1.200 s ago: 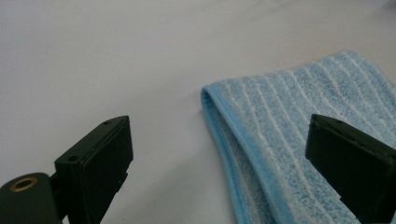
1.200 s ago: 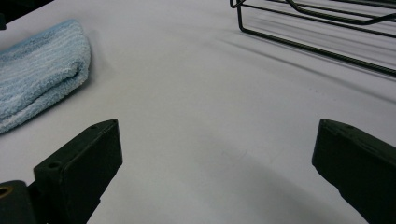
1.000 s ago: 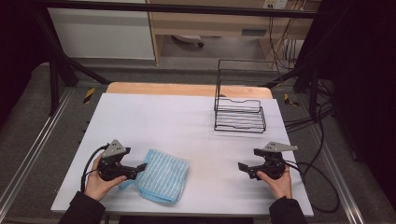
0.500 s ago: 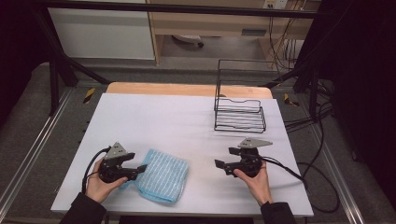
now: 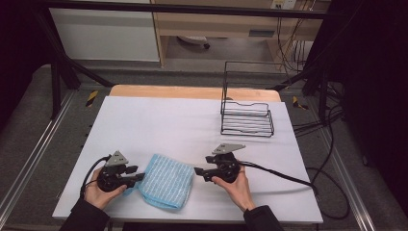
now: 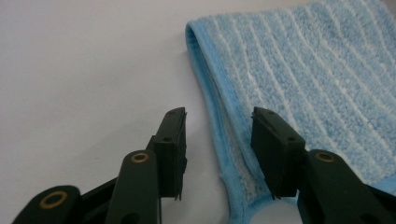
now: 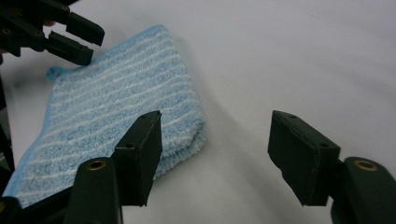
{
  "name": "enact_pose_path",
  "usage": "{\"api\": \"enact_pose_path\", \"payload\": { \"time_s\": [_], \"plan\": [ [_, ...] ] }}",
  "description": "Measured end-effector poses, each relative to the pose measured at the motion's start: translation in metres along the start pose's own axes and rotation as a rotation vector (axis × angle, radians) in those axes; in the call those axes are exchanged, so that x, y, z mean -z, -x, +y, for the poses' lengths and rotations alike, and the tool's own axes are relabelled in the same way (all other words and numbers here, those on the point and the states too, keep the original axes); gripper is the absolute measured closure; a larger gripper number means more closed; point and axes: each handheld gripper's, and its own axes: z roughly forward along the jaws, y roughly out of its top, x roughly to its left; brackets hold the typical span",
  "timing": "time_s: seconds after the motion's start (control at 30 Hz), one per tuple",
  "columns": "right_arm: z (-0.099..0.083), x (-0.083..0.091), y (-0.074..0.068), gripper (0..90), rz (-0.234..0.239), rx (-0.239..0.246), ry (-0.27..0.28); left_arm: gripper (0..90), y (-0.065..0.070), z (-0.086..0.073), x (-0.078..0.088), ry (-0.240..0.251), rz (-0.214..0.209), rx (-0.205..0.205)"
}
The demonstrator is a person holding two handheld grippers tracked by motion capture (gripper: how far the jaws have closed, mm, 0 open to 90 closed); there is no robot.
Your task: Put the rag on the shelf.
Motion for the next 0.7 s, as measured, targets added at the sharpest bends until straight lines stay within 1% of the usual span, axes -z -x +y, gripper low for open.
{"api": "enact_pose_path", "payload": {
  "time_s": [0.03, 0.07, 0.1, 0.13, 0.2, 0.27, 0.3, 0.37, 0.4, 0.43, 0.47, 0.5, 0.57, 0.7],
  "plan": [
    [0.0, -0.005, -0.002, 37.6, 0.001, 0.003, -0.01, 55.6, 0.0, 0.0, -0.001, -0.01, 0.002, -0.005],
    [0.0, -0.014, -0.005, 43.2, 0.004, -0.004, -0.023, 55.8, 0.001, 0.0, -0.002, -0.018, 0.002, -0.006],
    [-0.001, -0.017, -0.006, 44.6, 0.004, -0.001, -0.029, 56.3, 0.002, -0.001, -0.003, -0.028, -0.001, -0.013],
    [-0.001, -0.02, -0.007, 46.5, 0.002, 0.005, -0.034, 56.6, 0.002, -0.001, -0.003, -0.028, -0.001, -0.013],
    [-0.002, -0.025, -0.009, 50.5, 0.008, -0.006, -0.035, 58.2, 0.004, -0.001, -0.005, -0.045, -0.011, -0.007],
    [-0.003, -0.028, -0.009, 53.9, 0.014, -0.021, -0.035, 60.0, 0.005, -0.002, -0.007, -0.062, -0.012, -0.006],
    [-0.003, -0.028, -0.009, 53.9, 0.014, -0.021, -0.035, 60.0, 0.006, -0.002, -0.008, -0.069, -0.015, -0.002],
    [-0.005, -0.03, -0.008, 56.2, 0.013, -0.027, -0.045, 62.2, 0.006, -0.003, -0.008, -0.071, -0.021, 0.01],
    [-0.006, -0.032, -0.008, 58.4, 0.013, -0.032, -0.05, 65.2, 0.006, -0.003, -0.008, -0.074, -0.024, 0.015],
    [-0.006, -0.032, -0.008, 58.4, 0.013, -0.032, -0.05, 65.2, 0.006, -0.003, -0.008, -0.076, -0.029, 0.021],
    [-0.007, -0.034, -0.008, 60.7, 0.015, -0.038, -0.054, 68.2, 0.007, -0.003, -0.008, -0.081, -0.032, 0.025],
    [-0.007, -0.034, -0.008, 60.7, 0.015, -0.038, -0.054, 68.2, 0.007, -0.003, -0.008, -0.089, -0.033, 0.025],
    [-0.009, -0.038, -0.008, 63.9, 0.019, -0.045, -0.062, 71.6, 0.008, -0.003, -0.009, -0.089, -0.033, 0.034],
    [-0.011, -0.041, -0.008, 68.9, 0.031, -0.056, -0.066, 74.5, 0.009, -0.003, -0.009, -0.091, -0.036, 0.048]
  ]
}}
